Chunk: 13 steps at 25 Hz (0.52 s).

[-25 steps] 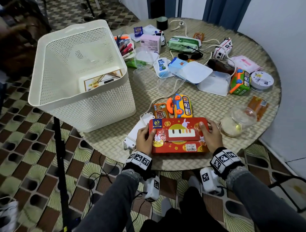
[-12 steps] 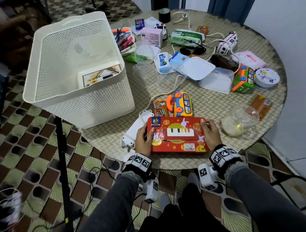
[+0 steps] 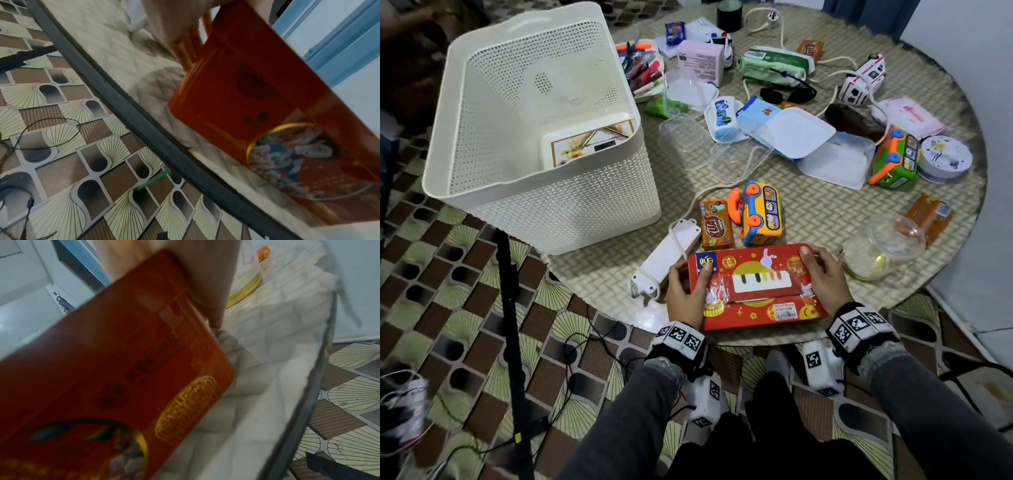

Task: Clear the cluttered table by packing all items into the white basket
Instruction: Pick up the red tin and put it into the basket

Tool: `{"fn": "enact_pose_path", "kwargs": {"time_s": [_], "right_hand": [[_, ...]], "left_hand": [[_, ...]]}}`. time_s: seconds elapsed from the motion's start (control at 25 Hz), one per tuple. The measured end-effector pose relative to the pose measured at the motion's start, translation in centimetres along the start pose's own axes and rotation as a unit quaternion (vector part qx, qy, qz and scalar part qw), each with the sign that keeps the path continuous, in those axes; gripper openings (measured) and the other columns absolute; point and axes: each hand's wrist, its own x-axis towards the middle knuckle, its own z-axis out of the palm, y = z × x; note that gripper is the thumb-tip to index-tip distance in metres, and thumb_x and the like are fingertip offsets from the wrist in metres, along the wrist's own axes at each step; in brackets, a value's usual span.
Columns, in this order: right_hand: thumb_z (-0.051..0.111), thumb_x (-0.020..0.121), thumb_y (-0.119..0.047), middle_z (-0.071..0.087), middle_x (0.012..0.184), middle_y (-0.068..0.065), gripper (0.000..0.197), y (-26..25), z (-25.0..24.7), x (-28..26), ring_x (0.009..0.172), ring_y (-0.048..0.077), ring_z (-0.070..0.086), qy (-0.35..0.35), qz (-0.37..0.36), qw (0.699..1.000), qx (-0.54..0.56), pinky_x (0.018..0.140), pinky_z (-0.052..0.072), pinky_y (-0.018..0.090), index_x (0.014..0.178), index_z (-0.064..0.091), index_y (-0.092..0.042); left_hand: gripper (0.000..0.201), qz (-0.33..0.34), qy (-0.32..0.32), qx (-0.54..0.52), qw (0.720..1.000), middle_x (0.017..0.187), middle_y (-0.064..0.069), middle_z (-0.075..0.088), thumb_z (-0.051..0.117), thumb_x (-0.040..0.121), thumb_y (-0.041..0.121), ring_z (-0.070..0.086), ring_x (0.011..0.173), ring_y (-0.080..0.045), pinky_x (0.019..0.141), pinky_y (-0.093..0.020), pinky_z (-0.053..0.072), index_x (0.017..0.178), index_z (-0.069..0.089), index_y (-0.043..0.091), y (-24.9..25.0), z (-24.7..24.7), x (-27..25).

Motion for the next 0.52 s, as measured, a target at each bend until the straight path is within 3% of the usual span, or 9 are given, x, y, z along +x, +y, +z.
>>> {"fn": "enact_pose_path", "kwargs": {"time_s": [0.2, 0.36, 0.52], "right_hand": [[0.053, 0.093, -0.041, 0.067, 0.102, 0.009, 0.027, -0.16, 0.05, -0.41, 0.081, 0.018, 0.066, 0.004, 0.001, 1.0, 0.005, 0.065, 0.054, 0.027, 0.112, 0.057, -0.021], [0.054, 0.093, -0.039, 0.066, 0.103, 0.012, 0.026, -0.19, 0.17, -0.36, 0.08, 0.02, 0.065, 0.012, 0.001, 1.0, 0.011, 0.069, 0.054, 0.03, 0.11, 0.057, -0.02], [0.055, 0.093, -0.039, 0.066, 0.106, 0.013, 0.025, -0.12, 0.25, -0.47, 0.086, 0.025, 0.066, 0.01, -0.003, 1.0, 0.015, 0.072, 0.054, 0.032, 0.11, 0.057, -0.021]], "left_hand": [[0.033, 0.014, 0.008, 0.026, 1.0, 0.093, 0.007, 0.066, 0.068, 0.084, 0.038, 0.067, 0.081, -0.009, 0.06, -0.018, 0.053, 0.103, 0.051, 0.016, 0.58, -0.12, 0.21], [0.025, 0.018, 0.036, 0.045, 0.998, 0.084, 0.007, 0.067, 0.066, 0.086, 0.039, 0.066, 0.076, -0.008, 0.062, -0.02, 0.05, 0.09, 0.054, 0.018, 0.36, -0.13, 0.81], [0.028, 0.032, 0.023, 0.09, 0.995, 0.091, 0.008, 0.066, 0.067, 0.085, 0.041, 0.065, 0.08, -0.003, 0.063, -0.017, 0.05, 0.101, 0.055, 0.022, 0.75, -0.24, 0.82]]}}
